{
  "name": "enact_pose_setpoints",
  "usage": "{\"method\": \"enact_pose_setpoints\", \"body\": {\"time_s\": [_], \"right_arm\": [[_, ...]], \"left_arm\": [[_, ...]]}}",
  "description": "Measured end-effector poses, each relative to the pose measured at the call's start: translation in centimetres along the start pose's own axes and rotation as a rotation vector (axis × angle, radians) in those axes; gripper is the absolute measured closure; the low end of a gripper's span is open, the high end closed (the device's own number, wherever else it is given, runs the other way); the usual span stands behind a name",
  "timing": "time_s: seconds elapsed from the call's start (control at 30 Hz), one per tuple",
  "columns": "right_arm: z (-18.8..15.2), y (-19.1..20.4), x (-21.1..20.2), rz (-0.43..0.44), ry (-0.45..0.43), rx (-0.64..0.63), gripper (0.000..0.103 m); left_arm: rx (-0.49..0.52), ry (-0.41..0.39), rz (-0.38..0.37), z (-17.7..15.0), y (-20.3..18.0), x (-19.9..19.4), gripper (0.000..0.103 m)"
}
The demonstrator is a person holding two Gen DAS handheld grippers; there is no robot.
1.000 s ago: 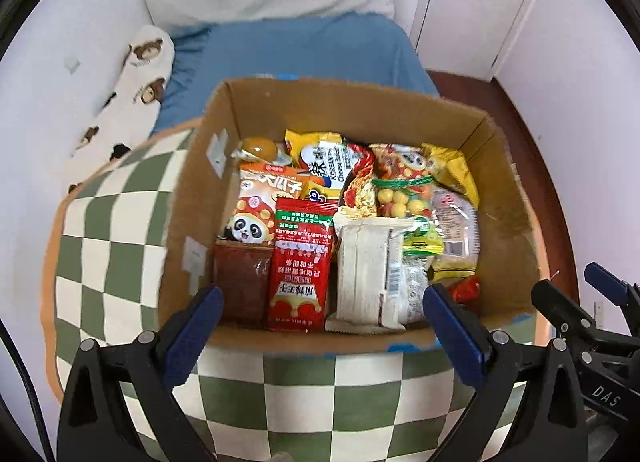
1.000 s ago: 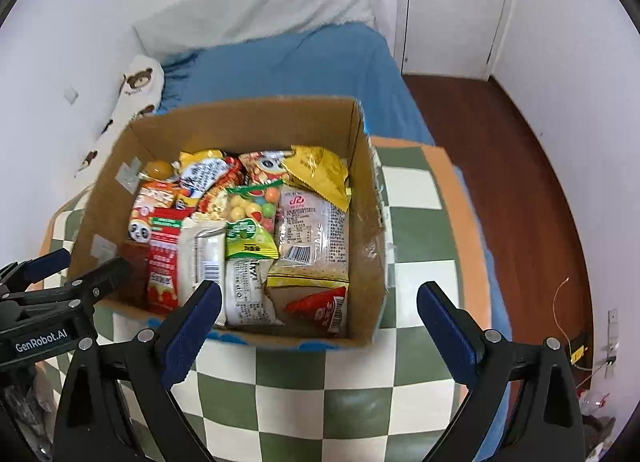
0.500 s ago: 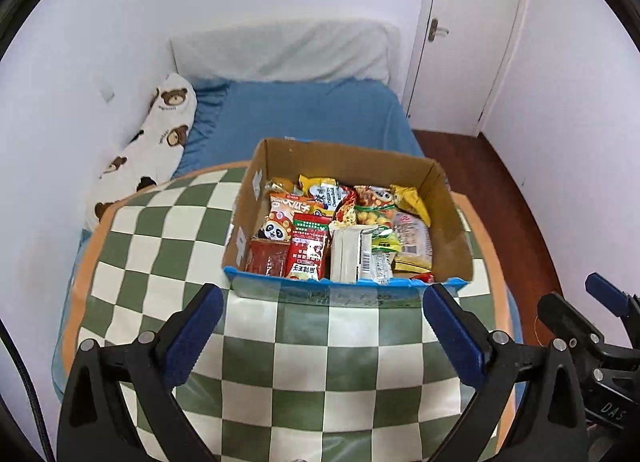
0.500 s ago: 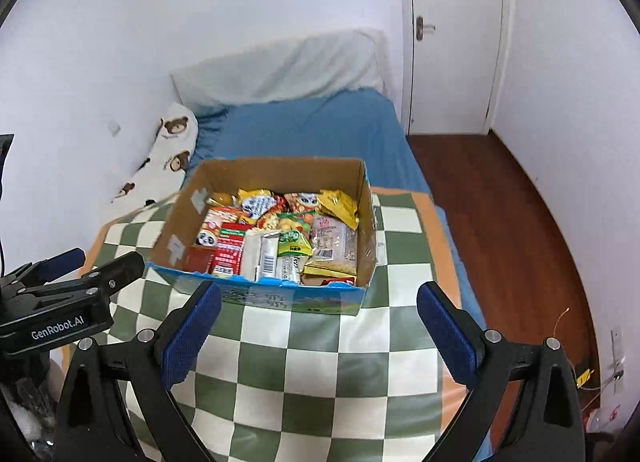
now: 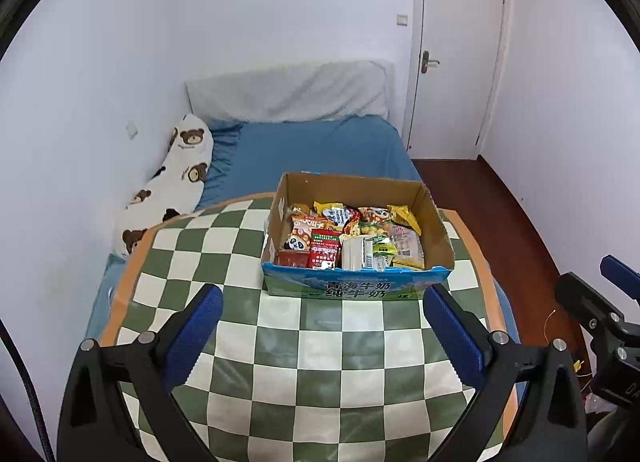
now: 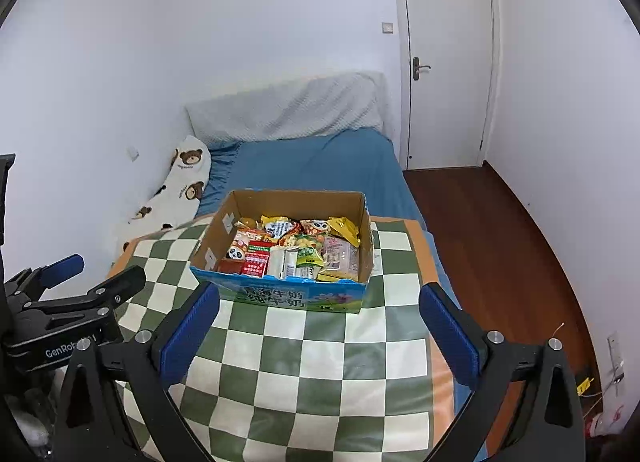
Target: Organize snacks
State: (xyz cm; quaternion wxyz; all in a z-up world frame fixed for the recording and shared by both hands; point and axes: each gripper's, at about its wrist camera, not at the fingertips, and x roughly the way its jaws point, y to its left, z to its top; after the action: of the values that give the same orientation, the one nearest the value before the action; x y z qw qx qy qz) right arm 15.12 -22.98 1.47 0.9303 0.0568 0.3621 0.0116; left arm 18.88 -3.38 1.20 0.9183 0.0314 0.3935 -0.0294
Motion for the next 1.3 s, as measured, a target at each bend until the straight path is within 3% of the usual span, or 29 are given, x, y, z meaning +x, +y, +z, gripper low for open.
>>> {"method": "enact_pose_setpoints", "body": {"time_s": [0.43, 0.57, 0.97, 1.3], "right_arm": [[-0.4, 0.4, -1.3, -0.020, -0.011, -0.008, 0.000], [-0.3, 0.2, -0.1, -0.047, -0.010, -0.009, 0.000], [0.8, -1.0, 5.6, -0.109, 0.008, 0.015, 0.000], [1.2, -1.5, 8.0, -0.127, 0.021, 0.027, 0.000]], "left_arm": [[0.004, -0.006, -0.012, -1.0, -0.4, -0.9, 0.001], [0.002, -0.003, -0.036, -0.8, -0.6, 0.4, 0.000], [-0.014, 0.005, 0.020, 0.3, -1.2, 5.4, 0.000], [-0.018, 0.024, 0.043, 0.9, -1.1, 7.3, 0.000]]}}
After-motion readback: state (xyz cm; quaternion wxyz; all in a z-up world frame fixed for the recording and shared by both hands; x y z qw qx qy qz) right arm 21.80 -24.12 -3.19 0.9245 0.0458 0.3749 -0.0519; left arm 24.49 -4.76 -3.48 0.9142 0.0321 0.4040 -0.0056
